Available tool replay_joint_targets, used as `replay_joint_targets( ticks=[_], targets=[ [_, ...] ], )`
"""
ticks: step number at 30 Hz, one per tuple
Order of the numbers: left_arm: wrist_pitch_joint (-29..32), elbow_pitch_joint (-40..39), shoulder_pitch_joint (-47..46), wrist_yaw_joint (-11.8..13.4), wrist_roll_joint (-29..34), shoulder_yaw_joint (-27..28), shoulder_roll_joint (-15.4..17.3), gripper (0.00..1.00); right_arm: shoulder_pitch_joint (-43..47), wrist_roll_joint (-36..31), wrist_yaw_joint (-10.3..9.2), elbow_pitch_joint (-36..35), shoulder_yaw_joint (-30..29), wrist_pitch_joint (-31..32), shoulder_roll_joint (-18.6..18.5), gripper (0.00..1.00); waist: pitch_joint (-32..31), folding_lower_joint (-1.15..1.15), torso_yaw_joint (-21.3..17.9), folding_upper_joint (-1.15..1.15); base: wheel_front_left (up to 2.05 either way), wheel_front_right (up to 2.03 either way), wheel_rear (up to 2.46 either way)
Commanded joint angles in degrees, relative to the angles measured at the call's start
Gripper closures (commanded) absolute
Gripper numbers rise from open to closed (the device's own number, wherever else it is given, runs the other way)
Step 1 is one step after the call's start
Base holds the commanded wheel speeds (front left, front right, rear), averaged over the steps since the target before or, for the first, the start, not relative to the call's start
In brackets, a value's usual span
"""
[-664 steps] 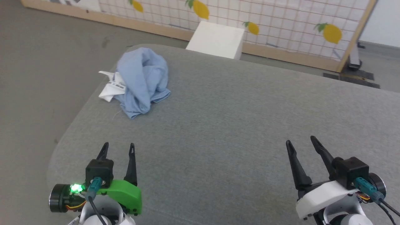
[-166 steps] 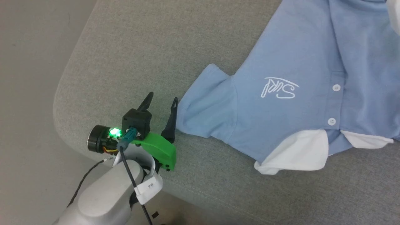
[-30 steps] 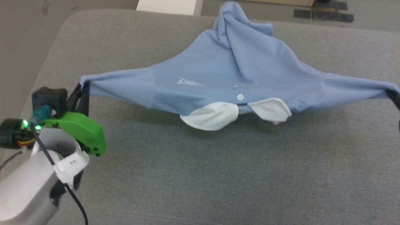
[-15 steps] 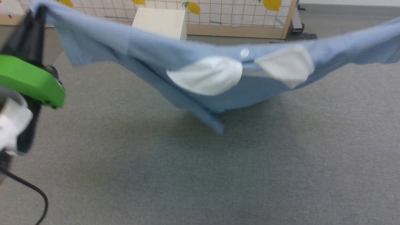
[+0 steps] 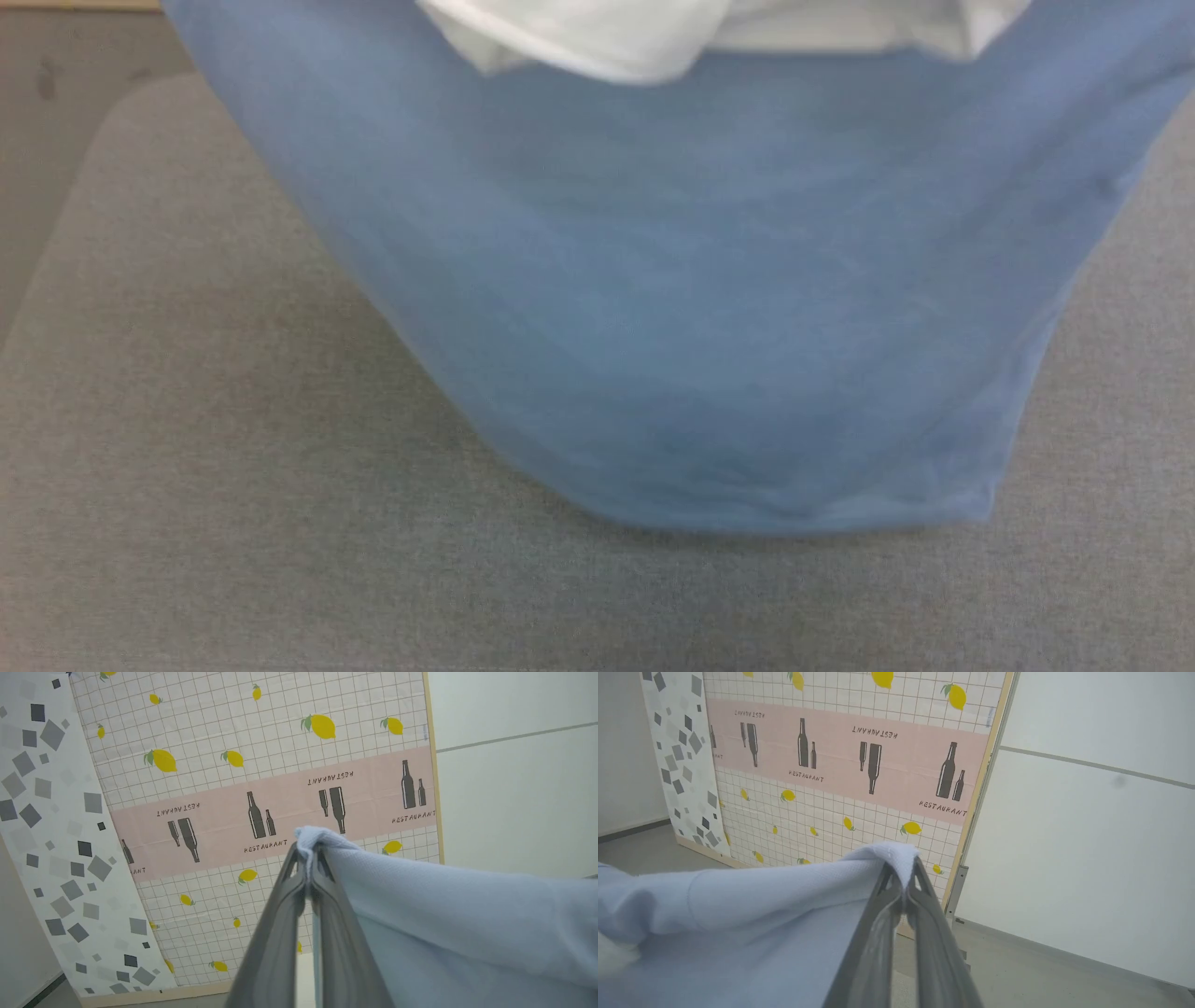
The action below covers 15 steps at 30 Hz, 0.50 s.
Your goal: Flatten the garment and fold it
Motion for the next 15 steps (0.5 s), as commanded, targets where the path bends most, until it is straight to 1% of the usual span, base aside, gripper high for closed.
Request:
replay_joint_targets(
  ticks=[1, 4, 6, 8, 10, 12, 15],
  targets=[
    [1.3, 1.7, -3.4, -1.4, -0.1, -0.2, 0.1, 1.0, -3.4, -0.8, -0.09, 1.6, 1.2, -1.1, -0.3, 1.0, 6.3, 0.0, -1.9, 0.0, 0.0, 0.0, 0.0],
    [4.2, 6.0, -10.4, -5.2, 1.6, -1.6, -0.5, 1.0, -10.5, -2.5, -0.09, 5.4, 4.6, -3.6, -0.7, 1.0, 11.0, 0.0, -2.8, 0.0, 0.0, 0.0, 0.0],
    [5.8, 9.6, -15.9, -8.0, 3.4, -2.9, -1.8, 1.0, -15.9, -3.5, -0.09, 8.6, 6.8, -5.8, -0.7, 1.0, 14.1, 0.0, -3.2, 0.0, 0.0, 0.0, 0.0],
    [7.2, 14.7, -22.6, -11.3, 6.0, -4.6, -3.8, 1.0, -22.3, -4.9, -0.09, 12.6, 9.3, -8.5, -0.2, 1.0, 17.5, 0.0, -3.7, 0.0, 0.0, 0.0, 0.0],
    [7.8, 19.9, -28.9, -13.8, 8.5, -5.8, -6.1, 1.0, -28.0, -6.3, -0.09, 16.2, 11.9, -11.3, 0.2, 1.0, 20.3, 0.0, -4.0, 0.0, 0.0, 0.0, 0.0],
    [7.1, 25.5, -35.0, -15.7, 11.0, -6.7, -8.7, 1.0, -33.4, -7.8, -0.09, 19.9, 14.3, -14.2, 0.7, 1.0, 22.5, 0.0, -4.1, 0.0, 0.0, 0.0, 0.0],
    [5.0, 33.2, -42.8, -17.3, 13.9, -7.3, -12.6, 1.0, -40.5, -9.5, -0.09, 25.7, 17.3, -19.1, 1.4, 1.0, 25.0, 0.0, -4.2, 0.0, 0.0, 0.0, 0.0]
  ],
)
